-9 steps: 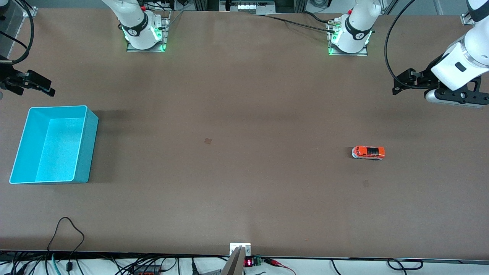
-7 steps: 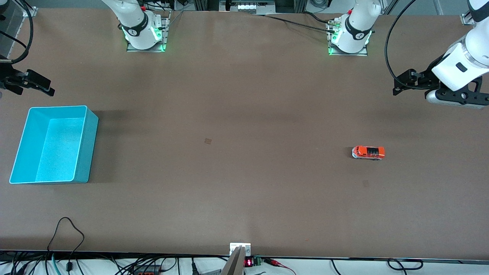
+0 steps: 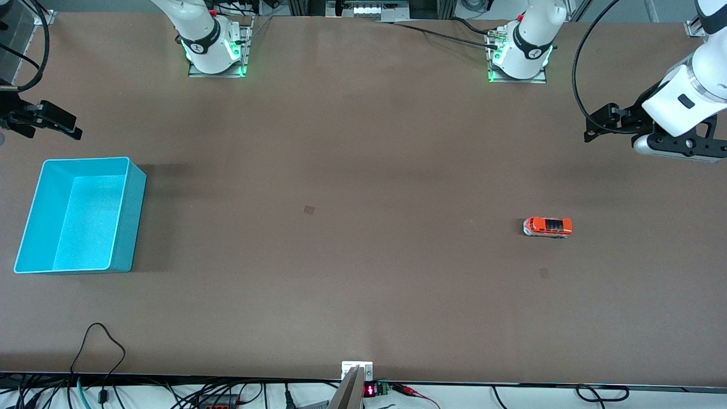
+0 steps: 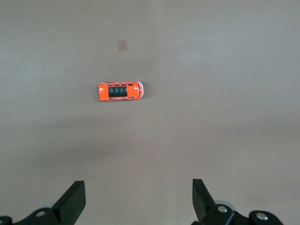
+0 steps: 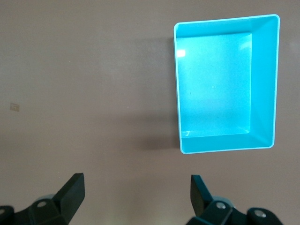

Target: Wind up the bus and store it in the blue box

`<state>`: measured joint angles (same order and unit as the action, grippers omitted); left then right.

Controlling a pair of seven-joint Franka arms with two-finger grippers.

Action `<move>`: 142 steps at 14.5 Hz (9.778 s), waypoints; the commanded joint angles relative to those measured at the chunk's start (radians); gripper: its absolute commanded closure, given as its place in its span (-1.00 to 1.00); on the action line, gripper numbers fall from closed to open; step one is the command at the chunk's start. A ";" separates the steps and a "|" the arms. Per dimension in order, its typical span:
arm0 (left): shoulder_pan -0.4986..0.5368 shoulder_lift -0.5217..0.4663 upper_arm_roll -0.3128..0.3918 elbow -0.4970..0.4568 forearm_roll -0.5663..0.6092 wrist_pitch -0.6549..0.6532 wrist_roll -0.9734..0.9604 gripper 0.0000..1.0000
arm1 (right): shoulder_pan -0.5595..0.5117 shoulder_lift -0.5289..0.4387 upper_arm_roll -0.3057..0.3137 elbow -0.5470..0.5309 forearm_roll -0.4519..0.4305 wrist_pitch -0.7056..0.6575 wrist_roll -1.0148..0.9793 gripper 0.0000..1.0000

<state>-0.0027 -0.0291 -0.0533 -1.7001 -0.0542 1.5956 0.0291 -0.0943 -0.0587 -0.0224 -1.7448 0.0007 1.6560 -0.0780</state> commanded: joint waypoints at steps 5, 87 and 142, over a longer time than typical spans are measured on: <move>-0.003 0.017 0.006 0.033 0.013 -0.095 0.006 -1.00 | 0.011 0.002 0.004 0.005 0.004 -0.004 0.011 -1.00; 0.362 0.526 -0.008 -0.392 0.235 0.998 1.625 0.60 | 0.042 -0.107 0.010 -0.105 0.007 0.028 0.099 -1.00; 0.129 0.134 -0.027 0.125 0.105 -0.191 0.403 -1.00 | 0.028 -0.084 -0.016 -0.108 0.009 0.016 0.098 -1.00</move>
<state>0.1662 0.1800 -0.1391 -1.4871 0.0788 1.3437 0.5379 -0.0617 -0.1385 -0.0400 -1.8474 0.0019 1.6758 0.0063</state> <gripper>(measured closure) 0.000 0.000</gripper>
